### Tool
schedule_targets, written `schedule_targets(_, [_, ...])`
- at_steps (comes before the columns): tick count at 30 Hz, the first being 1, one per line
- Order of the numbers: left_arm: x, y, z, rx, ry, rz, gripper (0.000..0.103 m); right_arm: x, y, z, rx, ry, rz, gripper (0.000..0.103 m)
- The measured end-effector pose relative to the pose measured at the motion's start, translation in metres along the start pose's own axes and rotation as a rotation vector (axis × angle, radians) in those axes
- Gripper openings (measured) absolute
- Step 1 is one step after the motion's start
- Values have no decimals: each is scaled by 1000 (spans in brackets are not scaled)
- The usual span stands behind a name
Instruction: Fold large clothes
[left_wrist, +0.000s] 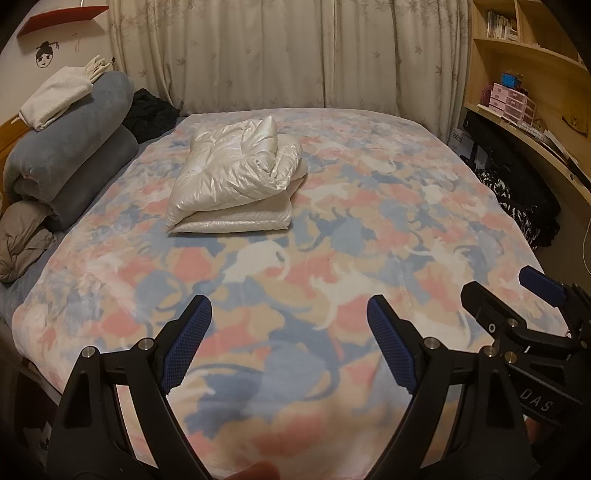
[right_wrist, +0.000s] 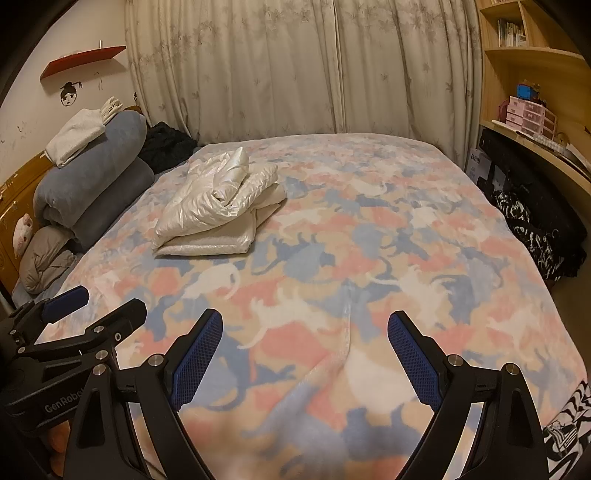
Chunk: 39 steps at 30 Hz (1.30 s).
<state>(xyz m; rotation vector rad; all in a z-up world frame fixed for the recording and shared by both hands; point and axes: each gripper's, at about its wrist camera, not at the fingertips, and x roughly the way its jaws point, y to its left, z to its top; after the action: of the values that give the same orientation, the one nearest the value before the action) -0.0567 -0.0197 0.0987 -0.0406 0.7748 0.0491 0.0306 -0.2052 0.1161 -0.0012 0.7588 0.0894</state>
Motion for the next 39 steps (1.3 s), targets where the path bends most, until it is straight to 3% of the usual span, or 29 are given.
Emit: schedule_targets(39, [13, 6, -8, -13, 33, 15, 85, -1, -2, -7, 6, 16, 3, 92])
